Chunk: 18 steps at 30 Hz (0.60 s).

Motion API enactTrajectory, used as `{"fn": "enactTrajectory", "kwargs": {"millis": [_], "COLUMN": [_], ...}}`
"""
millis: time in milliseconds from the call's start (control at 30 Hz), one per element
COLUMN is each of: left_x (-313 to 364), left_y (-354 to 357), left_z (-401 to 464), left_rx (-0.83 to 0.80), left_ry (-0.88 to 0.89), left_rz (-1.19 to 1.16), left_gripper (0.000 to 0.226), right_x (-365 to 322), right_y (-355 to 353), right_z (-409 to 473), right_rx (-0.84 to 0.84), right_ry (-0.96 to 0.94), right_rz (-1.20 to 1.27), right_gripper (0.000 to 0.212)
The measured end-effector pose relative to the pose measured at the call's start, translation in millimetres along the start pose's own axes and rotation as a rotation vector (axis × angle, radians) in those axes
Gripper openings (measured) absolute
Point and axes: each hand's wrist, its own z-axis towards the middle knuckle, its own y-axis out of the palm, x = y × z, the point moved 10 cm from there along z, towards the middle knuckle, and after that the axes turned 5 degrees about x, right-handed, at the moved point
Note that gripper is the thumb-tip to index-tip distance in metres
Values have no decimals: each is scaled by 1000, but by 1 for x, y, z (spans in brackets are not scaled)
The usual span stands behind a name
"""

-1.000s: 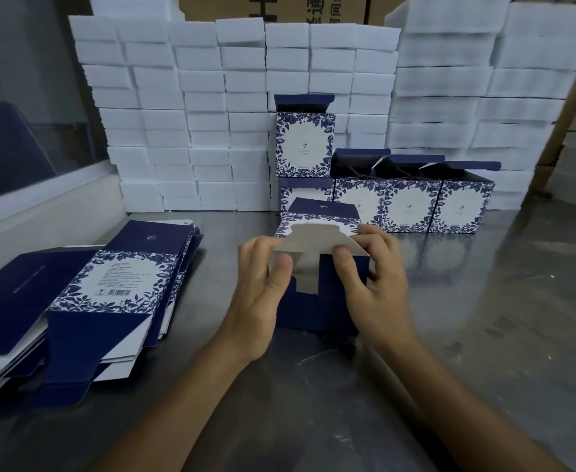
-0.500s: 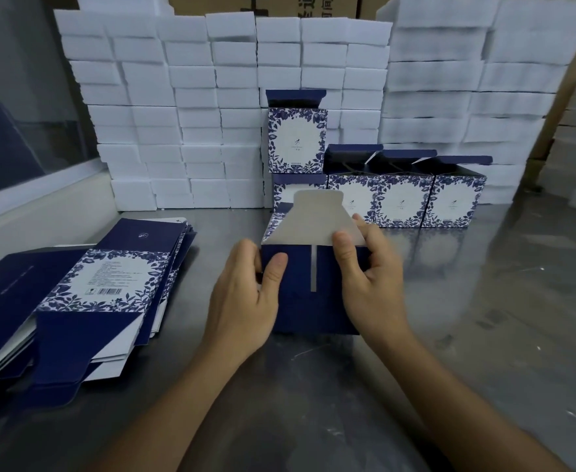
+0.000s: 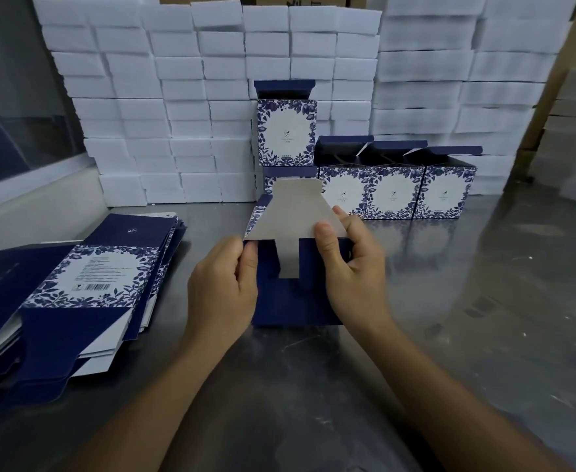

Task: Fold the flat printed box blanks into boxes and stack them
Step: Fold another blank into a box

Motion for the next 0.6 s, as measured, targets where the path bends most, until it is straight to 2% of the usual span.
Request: {"fn": "enactTrajectory", "kwargs": {"millis": [133,333,500,600], "left_x": [4,17,14,8], "left_y": [4,6,10,18], "left_z": [-4,-5,-4,-9], "left_rx": [-56,-88,-124,-212], "left_ry": [24,123,107,79], "left_rz": [-19,54,53,56], "left_gripper": [42,41,41,49], "right_x": [4,5,9,9], "right_y": [-7,-15,-19,-25], "right_z": [2,7,9,11], "right_rx": [51,89,123,161], "right_ry": [48,53,36,31], "right_rz": [5,65,61,73], "right_gripper": [25,12,21,24]}}
